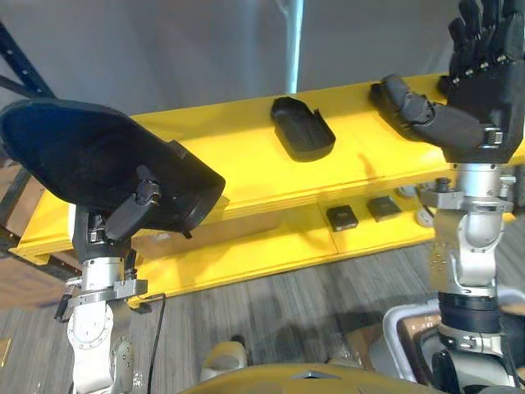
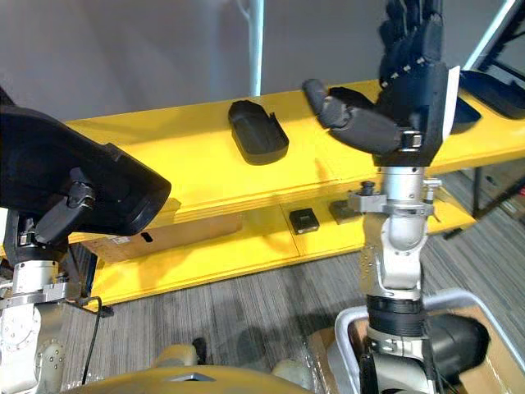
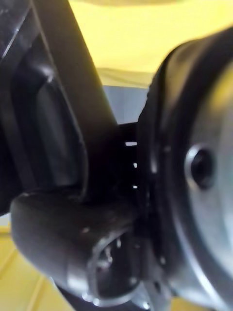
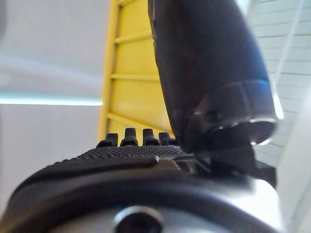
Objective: Walk over and take three plastic housings, then place them on the shelf
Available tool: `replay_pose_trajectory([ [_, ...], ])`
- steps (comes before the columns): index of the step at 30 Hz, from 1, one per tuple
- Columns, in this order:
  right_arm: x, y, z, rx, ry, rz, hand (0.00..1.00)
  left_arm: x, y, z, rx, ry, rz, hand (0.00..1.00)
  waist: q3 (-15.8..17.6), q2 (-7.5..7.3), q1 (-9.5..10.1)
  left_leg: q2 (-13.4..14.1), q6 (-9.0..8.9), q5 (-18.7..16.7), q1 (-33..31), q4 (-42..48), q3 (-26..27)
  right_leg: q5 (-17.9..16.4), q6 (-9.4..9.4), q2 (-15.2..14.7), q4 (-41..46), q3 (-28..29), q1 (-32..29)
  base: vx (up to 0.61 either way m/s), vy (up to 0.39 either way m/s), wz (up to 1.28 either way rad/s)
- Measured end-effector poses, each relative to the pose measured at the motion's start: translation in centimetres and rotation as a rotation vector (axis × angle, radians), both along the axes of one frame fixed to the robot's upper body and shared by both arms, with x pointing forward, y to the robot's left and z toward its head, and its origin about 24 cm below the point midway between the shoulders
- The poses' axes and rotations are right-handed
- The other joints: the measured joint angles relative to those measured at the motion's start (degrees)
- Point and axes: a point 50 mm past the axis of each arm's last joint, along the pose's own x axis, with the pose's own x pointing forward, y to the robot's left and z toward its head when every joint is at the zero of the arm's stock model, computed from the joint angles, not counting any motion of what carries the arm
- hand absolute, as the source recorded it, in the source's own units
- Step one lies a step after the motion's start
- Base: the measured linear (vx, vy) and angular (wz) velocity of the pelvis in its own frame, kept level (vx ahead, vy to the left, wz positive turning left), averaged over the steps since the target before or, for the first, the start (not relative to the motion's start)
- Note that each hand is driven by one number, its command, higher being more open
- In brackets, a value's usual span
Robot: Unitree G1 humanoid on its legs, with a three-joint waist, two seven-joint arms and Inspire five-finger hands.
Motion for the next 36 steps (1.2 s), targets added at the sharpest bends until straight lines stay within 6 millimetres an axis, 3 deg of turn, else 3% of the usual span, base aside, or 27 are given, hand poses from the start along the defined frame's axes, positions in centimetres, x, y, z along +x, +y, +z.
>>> replay_pose_trajectory([
  [1,0.3,-1.1,-1.5,0.022,0.104,-0.043,1.0,0.2,-0.5,-0.1,-0.008,-0.001,-0.025,0.0,-0.1,0.27,-1.08,1.4,0.06,0.5,0.0,0.0,6.3,0.3,0.08,0.7,-1.9,-3.0,2.5,0.24,-0.185,1.0],
  [3,0.6,-2.6,-4.1,0.048,0.265,-0.101,1.0,0.5,-1.4,-0.2,-0.018,-0.003,-0.075,0.0,-0.2,0.37,-1.78,1.4,0.04,1.7,1.0,-1.4,11.1,0.5,0.3,0.9,-3.4,-5.6,4.4,0.26,-0.128,0.78],
  [6,1.0,-2.9,-7.3,0.06,0.442,-0.099,1.0,0.8,-2.4,-0.5,-0.021,0.009,-0.118,0.0,-0.2,0.33,-0.75,-0.9,0.38,2.3,2.5,-4.7,12.2,1.0,1.11,-0.2,-4.6,-5.9,5.0,0.16,0.008,0.16],
  [8,1.1,-3.1,-8.2,0.066,0.479,-0.101,1.0,0.8,-2.5,-0.6,-0.022,0.021,-0.127,0.0,-0.1,0.2,-0.85,-1.6,0.5,2.4,3.7,-5.6,12.4,1.2,1.41,-0.7,-4.7,-6.1,5.8,0.13,0.049,0.05],
  [13,1.2,-3.5,-9.7,0.083,0.553,-0.103,1.0,0.2,-2.4,-1.1,-0.001,0.053,-0.165,0.0,0.1,-0.36,-1.21,-3.8,0.05,3.2,9.2,-12.0,12.9,1.3,1.51,-1.8,-3.8,-6.8,8.3,0.11,0.042,0.06],
  [18,1.0,-4.3,-12.0,0.113,0.649,-0.13,1.0,0.1,-2.3,-0.2,0.052,0.033,-0.278,0.0,0.4,-1.2,-1.14,-5.4,0.31,3.9,10.3,-15.0,12.8,1.5,1.57,-2.3,-3.4,-6.9,8.3,0.05,0.014,0.05],
  [21,0.7,-4.4,-13.0,0.126,0.696,-0.134,1.0,-0.1,-2.3,1.0,0.079,-0.017,-0.308,0.0,0.4,-1.2,-0.92,-5.2,0.33,3.9,10.8,-15.1,12.7,2.0,1.21,-2.5,-2.2,-6.9,8.3,0.05,0.005,0.05],
  [24,0.4,-4.3,-13.7,0.105,0.744,-0.118,1.0,-0.3,-2.1,2.0,0.041,-0.083,-0.326,0.0,0.5,-0.47,-1.16,-4.0,0.35,3.9,12.3,-15.3,12.8,1.9,1.1,-3.4,4.7,-6.7,6.9,0.06,-0.014,0.04],
  [25,0.4,-4.1,-14.2,0.097,0.763,-0.101,1.0,-0.2,-1.8,2.4,0.033,-0.107,-0.323,0.0,0.3,-0.49,-1.31,-3.1,0.39,3.9,12.6,-15.3,12.7,-1.2,-0.02,-3.0,4.9,-5.6,5.3,0.0,-0.044,-0.02],
  [27,0.5,-3.6,-14.4,0.092,0.769,-0.071,1.0,0.1,-1.0,3.2,0.02,-0.151,-0.297,0.0,0.0,-2.73,-1.13,-4.0,-0.09,4.0,12.1,-15.4,13.0,0.6,0.71,-2.3,-1.2,-5.5,5.9,-0.01,-0.1,-0.05],
  [31,0.6,-3.2,-14.4,0.078,0.765,-0.029,1.0,0.2,-0.9,3.2,-0.014,-0.173,-0.297,0.0,-0.4,-1.63,-0.99,-3.0,-1.48,4.9,12.2,-16.0,13.6,0.7,0.76,-0.8,-2.9,-5.3,6.0,-0.03,-0.099,-0.09],
  [36,0.7,-2.8,-14.5,0.045,0.773,-0.018,1.0,0.2,-0.9,3.2,-0.017,-0.172,-0.299,0.0,-0.4,-1.7,-1.11,-3.3,-1.5,5.4,12.2,-16.5,14.1,1.6,1.15,-0.8,-4.7,-5.2,6.2,-0.07,-0.014,-0.05],
])
